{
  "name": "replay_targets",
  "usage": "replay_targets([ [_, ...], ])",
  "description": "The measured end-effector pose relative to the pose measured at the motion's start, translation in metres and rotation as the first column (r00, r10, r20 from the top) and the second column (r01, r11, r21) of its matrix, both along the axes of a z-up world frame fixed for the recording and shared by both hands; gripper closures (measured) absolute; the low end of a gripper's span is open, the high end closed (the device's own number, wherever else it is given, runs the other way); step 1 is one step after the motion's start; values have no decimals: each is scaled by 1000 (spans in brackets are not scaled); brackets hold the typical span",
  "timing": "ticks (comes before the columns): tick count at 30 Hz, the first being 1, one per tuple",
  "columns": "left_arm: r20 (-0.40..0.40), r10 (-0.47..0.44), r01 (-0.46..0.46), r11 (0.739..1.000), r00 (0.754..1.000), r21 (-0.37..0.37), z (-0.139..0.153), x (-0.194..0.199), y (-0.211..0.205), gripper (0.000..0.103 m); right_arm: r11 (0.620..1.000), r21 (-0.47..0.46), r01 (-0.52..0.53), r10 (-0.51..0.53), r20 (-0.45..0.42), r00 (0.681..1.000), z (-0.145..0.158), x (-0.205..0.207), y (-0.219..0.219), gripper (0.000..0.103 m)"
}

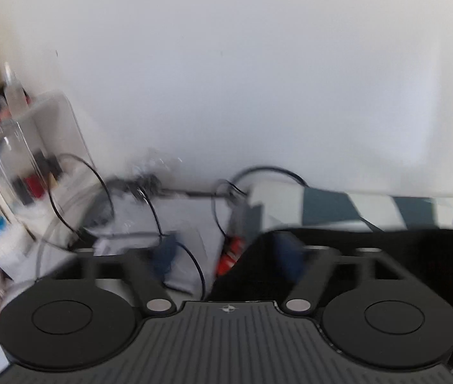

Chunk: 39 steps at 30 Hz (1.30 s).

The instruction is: Fold clothes

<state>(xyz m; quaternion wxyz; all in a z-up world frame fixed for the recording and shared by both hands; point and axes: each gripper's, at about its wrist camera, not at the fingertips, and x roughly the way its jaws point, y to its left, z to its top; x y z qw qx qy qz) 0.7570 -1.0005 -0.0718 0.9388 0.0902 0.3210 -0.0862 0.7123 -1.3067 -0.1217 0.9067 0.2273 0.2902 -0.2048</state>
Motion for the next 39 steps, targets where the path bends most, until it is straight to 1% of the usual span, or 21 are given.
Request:
replay_targets([
  [2, 35, -21, 20, 999, 999, 33, -2, -3, -7, 25, 1000, -6, -11, 11, 23, 1000, 5, -6, 5, 26],
  [4, 20, -42, 41, 998, 999, 39, -6, -12, -7, 22, 1000, -16, -27, 27, 37, 999, 4, -18, 9, 21],
  [6, -9, -61, 61, 998, 998, 25, -11, -21, -8, 19, 999, 26, -21, 20, 24, 1000, -1, -34, 8, 20],
  [8, -41, -94, 95, 995, 995, 8, -20, -33, -13, 16, 996, 92, 10, -12, 15, 1000, -10, -49, 4, 18],
  [10, -71, -134, 134, 991, 988, -4, -28, -49, -21, 14, 992, 124, 27, -28, 9, 1000, -15, -73, 1, 16],
  [12, -94, -182, 183, 983, 979, 1, -38, -63, -37, 11, 993, 107, 57, -56, -13, 998, -18, -95, -7, 15],
  [13, -93, -212, 213, 977, 973, 5, -42, -71, -48, 11, 992, 96, 75, -73, -25, 997, -18, -106, -12, 15],
  [16, -99, -281, 286, 958, 954, 32, -54, -89, -88, 8, 982, 100, 160, -156, -44, 987, -13, -142, -40, 16],
  [17, -103, -302, 307, 951, 948, 42, -58, -94, -102, 7, 978, 88, 189, -186, -41, 982, -7, -156, -52, 15],
  [19, -126, -347, 351, 936, 929, 15, -63, -102, -132, 5, 967, 62, 247, -246, -33, 969, 3, -183, -77, 15],
  [21, -157, -392, 392, 919, 906, -35, -67, -112, -160, 4, 954, 36, 299, -298, -31, 954, 13, -210, -108, 15],
  [24, -190, -417, 409, 909, 889, -81, -74, -130, -199, 3, 928, -2, 373, -373, -26, 928, 27, -249, -154, 15],
  [26, -218, -420, 410, 907, 881, -91, -81, -139, -228, 3, 931, -27, 364, -365, -29, 931, 27, -259, -185, 15],
  [28, -237, -425, 418, 905, 873, -82, -86, -150, -253, 3, 933, -51, 356, -358, -33, 933, 28, -269, -216, 14],
  [31, -256, -391, 399, 917, 884, -21, -97, -161, -287, 3, 936, -88, 341, -345, -39, 938, 29, -284, -262, 14],
  [33, -285, -350, 371, 928, 892, 19, -105, -168, -306, 3, 955, -94, 282, -288, -54, 956, 15, -277, -294, 15],
  [35, -329, -302, 339, 939, 895, 62, -113, -172, -323, 3, 967, -73, 245, -250, -66, 966, 3, -272, -322, 15],
  [36, -336, -277, 319, 945, 900, 77, -115, -173, -328, 2, 970, -46, 240, -242, -59, 968, -2, -273, -336, 15],
  [37, -340, -250, 294, 952, 907, 86, -115, -175, -332, 2, 971, -12, 238, -238, -54, 970, -7, -276, -350, 18],
  [39, -347, -195, 245, 964, 917, 105, -116, -178, -340, 2, 970, 57, 237, -234, -64, 970, -19, -282, -371, 31],
])
